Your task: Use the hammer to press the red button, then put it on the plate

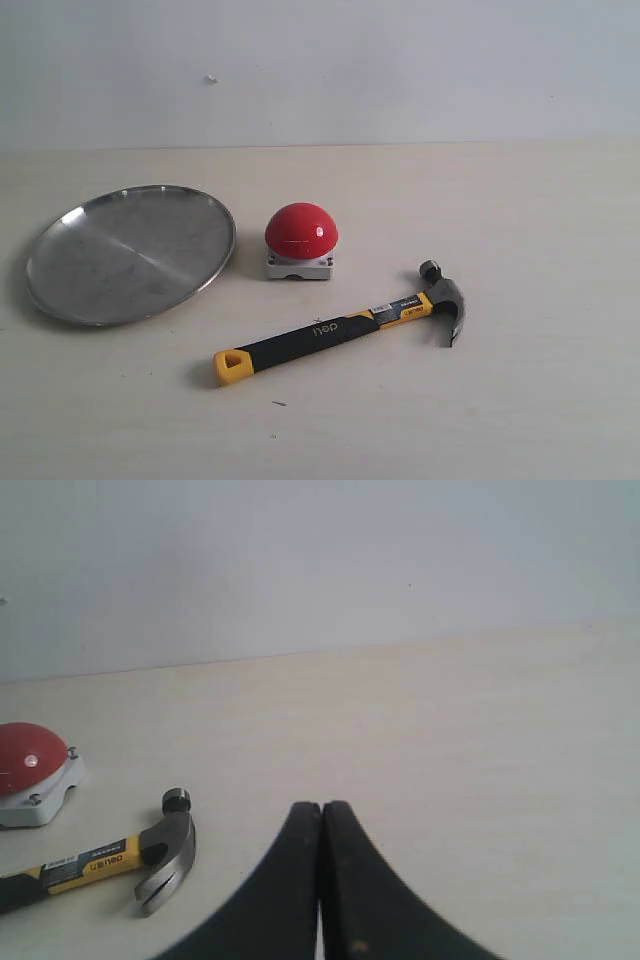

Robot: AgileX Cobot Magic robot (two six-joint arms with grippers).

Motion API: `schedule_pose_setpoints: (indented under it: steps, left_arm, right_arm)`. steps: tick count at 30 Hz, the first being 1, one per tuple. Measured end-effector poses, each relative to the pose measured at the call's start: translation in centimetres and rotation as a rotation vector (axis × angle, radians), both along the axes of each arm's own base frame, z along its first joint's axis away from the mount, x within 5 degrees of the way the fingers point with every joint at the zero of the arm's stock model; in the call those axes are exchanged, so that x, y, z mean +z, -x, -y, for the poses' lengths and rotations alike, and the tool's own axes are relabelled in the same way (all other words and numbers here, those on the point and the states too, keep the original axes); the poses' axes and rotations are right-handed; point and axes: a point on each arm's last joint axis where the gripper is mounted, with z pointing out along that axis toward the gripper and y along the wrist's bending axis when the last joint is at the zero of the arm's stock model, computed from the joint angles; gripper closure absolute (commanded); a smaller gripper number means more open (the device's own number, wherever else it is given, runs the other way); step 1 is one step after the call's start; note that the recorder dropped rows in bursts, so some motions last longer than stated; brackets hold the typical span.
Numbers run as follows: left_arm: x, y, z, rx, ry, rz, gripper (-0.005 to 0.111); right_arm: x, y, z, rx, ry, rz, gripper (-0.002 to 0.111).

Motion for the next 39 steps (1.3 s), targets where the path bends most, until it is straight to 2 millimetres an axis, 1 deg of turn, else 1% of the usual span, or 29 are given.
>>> schedule_pose_setpoints:
  steps: [36, 38, 39]
  left_arm:
    - [0.0, 0.0, 0.0, -0.001, 0.0, 0.002, 0.107]
    - [0.7, -0.1, 0.2, -0.025, -0.003, 0.073, 0.107]
    - [1.3, -0.2, 0.5, -0.051, -0.004, 0.147, 0.107]
  right_arm:
    - [0.0, 0.0, 0.0, 0.0, 0.0, 0.0, 0.108]
    - [0.0, 0.0, 0.0, 0.0, 0.0, 0.0, 0.108]
    - [0.0, 0.0, 0.0, 0.0, 0.0, 0.0, 0.108]
